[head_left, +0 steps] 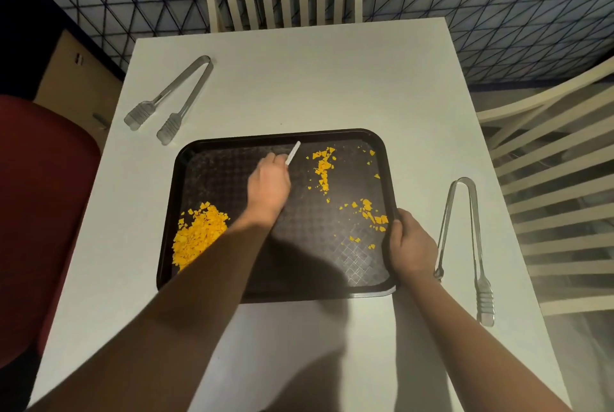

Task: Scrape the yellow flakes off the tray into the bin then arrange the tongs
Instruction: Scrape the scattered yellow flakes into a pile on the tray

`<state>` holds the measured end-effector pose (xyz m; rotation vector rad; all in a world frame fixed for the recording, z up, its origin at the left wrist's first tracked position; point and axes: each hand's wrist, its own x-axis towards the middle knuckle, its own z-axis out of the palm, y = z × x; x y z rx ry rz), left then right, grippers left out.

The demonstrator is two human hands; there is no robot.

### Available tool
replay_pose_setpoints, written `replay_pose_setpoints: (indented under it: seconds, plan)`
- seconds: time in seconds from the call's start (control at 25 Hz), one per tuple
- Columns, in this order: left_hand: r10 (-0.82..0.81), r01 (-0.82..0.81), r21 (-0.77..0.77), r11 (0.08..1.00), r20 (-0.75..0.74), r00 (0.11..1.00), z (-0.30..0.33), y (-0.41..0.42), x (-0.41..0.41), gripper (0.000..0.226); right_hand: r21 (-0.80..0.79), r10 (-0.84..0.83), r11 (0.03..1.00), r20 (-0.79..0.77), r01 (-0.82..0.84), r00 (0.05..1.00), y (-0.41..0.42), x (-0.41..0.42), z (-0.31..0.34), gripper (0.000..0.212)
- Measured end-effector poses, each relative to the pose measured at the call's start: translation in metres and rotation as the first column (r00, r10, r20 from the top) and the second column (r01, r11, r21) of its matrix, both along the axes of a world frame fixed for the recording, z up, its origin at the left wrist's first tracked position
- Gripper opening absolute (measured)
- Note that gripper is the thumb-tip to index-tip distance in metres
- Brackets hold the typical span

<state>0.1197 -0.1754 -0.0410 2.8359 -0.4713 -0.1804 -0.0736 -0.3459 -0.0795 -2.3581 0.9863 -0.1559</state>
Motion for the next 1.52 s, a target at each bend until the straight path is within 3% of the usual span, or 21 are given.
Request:
replay_pose_setpoints:
  seconds: [0.12,0.56,0.72,0.84,0.92,1.04,1.2,1.52]
  plan:
    - [-0.145,0.147,0.080,0.986,-0.033,0.989,-0.006,0.003,0.019,0.026,-0.007,-0.002,1.000,0.007,0.002,1.000,0.000,0.000,0.001,0.041]
    - [-0.525,0.532,0.041,0.846,-0.106,0.844,-0.004,-0.034,0.019,0.025,-0.001,-0.011,1.000,-0.023,0.011,1.000,0.002,0.001,0.003,0.043]
    - [-0.675,0.686,0.138,0.715,-0.120,0.728,-0.008,-0.021,-0.006,0.027,0.005,-0.001,1.000,-0.026,0.001,1.000,0.001,0.000,0.003,0.034]
    - [-0.807,0.768,0.296,0.568,0.019,0.590,-0.006,-0.017,-0.018,0.025,0.009,-0.001,1.000,-0.028,0.002,1.000,0.001,0.000,0.004,0.035]
    - [-0.778,0.723,0.326,0.610,0.074,0.623,-0.002,-0.023,-0.011,0.025,0.016,-0.002,1.000,-0.033,0.003,0.999,0.002,0.000,0.004,0.033]
    - [-0.616,0.580,0.304,0.756,0.029,0.787,0.004,-0.040,0.009,0.030,0.018,-0.006,1.000,-0.039,0.007,0.999,0.001,0.001,0.005,0.033]
    - [-0.516,0.470,0.348,0.811,0.047,0.855,0.005,-0.057,0.022,0.029,0.017,0.005,1.000,-0.019,-0.005,1.000,0.002,0.001,0.007,0.035]
    - [-0.579,0.566,0.246,0.787,-0.024,0.815,-0.002,-0.081,0.039,0.022,0.042,0.004,0.999,-0.016,-0.003,1.000,0.002,0.000,0.008,0.032]
